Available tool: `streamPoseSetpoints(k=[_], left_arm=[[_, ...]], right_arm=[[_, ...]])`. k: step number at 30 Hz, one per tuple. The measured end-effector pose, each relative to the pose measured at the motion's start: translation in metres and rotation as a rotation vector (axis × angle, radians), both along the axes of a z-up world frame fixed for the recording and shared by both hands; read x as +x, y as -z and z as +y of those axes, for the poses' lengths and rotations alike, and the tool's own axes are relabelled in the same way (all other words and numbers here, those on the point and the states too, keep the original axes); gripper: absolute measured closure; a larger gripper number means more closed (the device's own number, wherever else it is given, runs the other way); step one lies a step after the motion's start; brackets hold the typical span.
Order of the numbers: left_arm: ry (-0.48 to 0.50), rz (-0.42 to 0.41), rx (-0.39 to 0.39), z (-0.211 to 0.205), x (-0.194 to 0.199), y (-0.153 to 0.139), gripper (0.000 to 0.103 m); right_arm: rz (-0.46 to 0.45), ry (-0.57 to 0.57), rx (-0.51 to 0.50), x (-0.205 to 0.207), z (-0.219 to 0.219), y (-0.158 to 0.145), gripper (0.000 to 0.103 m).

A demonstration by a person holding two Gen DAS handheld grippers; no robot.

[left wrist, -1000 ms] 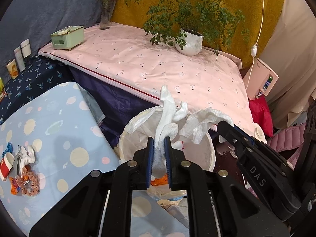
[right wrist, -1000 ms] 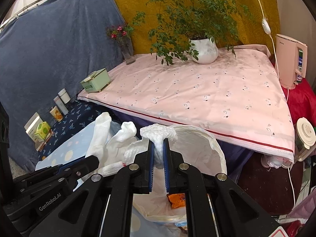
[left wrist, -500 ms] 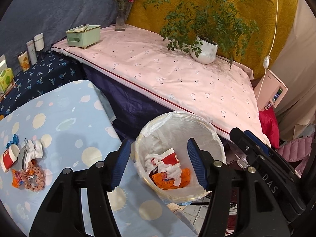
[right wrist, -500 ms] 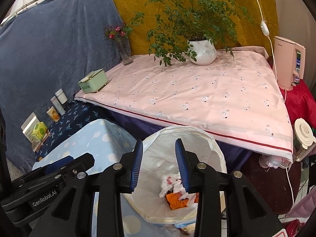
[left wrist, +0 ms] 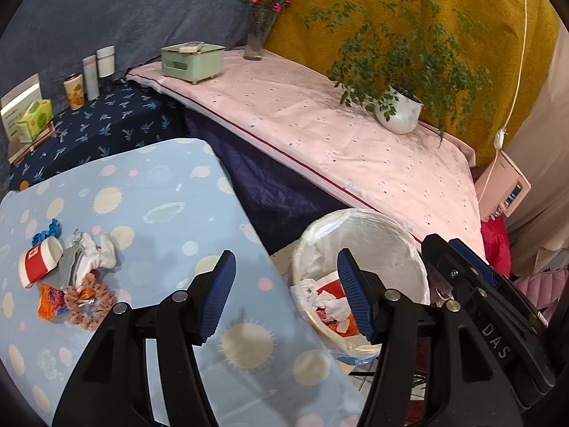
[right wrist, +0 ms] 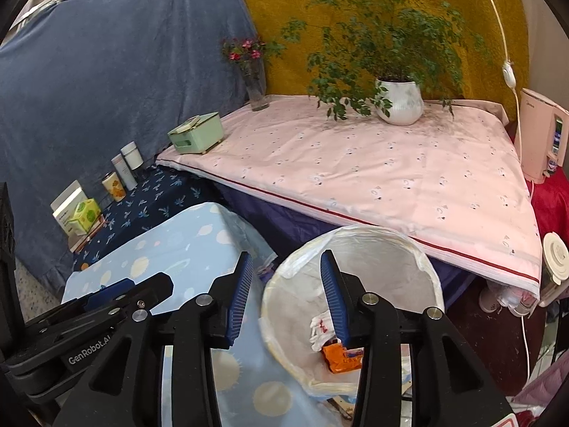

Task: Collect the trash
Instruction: 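Move both tools back over the remaining trash on the table, then grasp the red-and-white paper cup with the left tool while the right tool grasps the brown scrunchie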

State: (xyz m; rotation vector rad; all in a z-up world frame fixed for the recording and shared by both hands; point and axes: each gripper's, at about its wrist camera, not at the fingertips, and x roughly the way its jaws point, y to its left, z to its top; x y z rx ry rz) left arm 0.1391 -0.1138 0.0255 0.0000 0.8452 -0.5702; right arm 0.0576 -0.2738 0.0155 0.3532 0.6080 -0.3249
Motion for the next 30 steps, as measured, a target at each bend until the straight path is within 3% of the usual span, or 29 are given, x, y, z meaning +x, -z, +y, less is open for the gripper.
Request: streamPoseSetpoints(k=[17, 30], left_arm=[[-0.185, 0.030, -0.018, 0.108, 0.025, 0.014, 0.047], [-0.339, 0.066, -0.004, 0.208, 0.046, 0.041, 0.047]], right_arm=[[0.043, -0.174, -0.020, 0.040, 0.094, 0.009, 0.063], [0.115, -0.303, -0.024, 0.068, 0.166, 0.036, 0.063]])
